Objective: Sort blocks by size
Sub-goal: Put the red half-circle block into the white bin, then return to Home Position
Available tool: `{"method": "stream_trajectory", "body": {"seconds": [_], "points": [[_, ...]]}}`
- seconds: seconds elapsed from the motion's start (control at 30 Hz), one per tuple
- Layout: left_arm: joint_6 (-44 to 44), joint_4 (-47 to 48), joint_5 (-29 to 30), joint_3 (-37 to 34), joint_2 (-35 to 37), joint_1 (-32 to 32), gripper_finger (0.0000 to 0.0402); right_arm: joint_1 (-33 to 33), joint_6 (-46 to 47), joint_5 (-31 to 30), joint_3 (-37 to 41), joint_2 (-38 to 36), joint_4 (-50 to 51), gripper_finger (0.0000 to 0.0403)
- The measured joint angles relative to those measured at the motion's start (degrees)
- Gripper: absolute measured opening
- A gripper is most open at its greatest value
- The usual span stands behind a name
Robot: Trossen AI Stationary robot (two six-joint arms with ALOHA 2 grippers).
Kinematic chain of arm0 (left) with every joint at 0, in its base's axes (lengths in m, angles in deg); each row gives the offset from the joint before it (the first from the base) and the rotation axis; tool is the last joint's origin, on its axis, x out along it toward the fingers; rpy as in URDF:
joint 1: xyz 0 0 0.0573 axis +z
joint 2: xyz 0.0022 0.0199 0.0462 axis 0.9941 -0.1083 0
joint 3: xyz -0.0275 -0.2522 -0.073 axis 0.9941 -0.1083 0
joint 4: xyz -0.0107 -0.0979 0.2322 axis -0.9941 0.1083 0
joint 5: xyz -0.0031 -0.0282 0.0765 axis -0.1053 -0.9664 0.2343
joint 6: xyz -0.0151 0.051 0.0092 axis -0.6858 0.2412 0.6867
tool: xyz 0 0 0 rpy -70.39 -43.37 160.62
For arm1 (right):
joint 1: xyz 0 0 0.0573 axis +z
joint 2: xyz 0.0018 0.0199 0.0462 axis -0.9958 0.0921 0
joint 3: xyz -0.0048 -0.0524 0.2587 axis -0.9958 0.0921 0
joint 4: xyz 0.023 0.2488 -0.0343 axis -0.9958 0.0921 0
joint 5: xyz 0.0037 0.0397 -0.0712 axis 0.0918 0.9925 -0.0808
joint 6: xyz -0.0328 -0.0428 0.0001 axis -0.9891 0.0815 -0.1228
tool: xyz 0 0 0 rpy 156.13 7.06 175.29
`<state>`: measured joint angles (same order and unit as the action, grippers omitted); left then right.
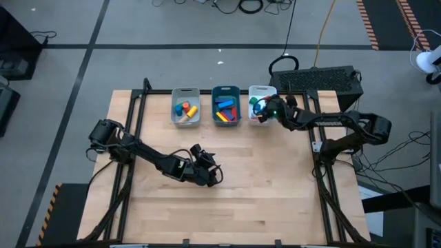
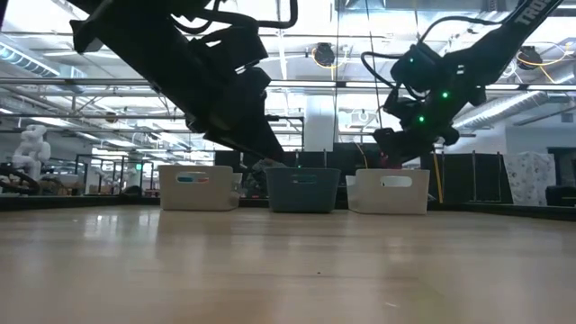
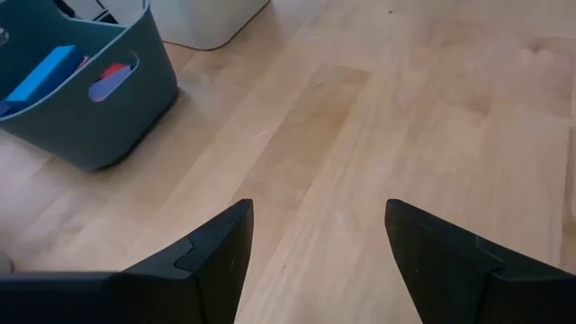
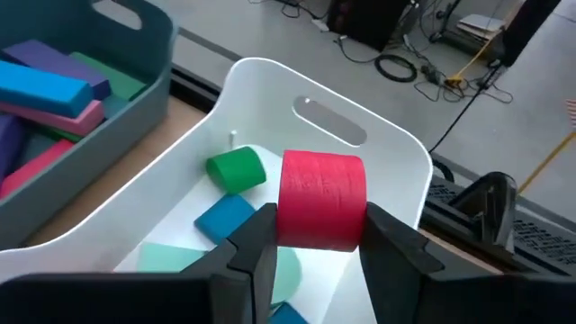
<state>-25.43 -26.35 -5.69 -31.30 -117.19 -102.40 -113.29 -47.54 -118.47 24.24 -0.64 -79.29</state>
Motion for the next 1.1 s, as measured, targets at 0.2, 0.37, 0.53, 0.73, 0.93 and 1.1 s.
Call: {"method": "stream_trajectory", "body": {"seconds": [0.2,0.37,0.53,0.73,0.93,1.1], "points": [[0.0,0.0,0.0,0.0,0.0,0.6,0.0253,-3.8,0.0,8.6,0.0,0.8,-1.4,0.0119],[0.0,-0.1,0.0,0.0,0.0,0.8,0.0253,-6.6,0.1,14.7,0.0,3.2,-1.6,0.0119],[0.0,-0.3,0.0,0.0,0.0,1.2,0.0253,-7.4,-1.1,20.0,0.0,6.4,-4.0,0.0126],[0.0,-0.3,0.0,0.0,0.0,1.3,0.0253,-7.3,-2.4,20.1,-0.2,8.1,-6.6,0.0160],[0.4,-0.3,0.0,0.0,0.0,1.4,0.0253,-7.4,-3.3,21.0,0.0,7.8,-8.0,0.0192],[1.5,-0.2,0.0,0.0,0.0,1.8,0.0253,-7.3,-5.0,21.0,0.0,6.1,-9.0,0.0201]]}}
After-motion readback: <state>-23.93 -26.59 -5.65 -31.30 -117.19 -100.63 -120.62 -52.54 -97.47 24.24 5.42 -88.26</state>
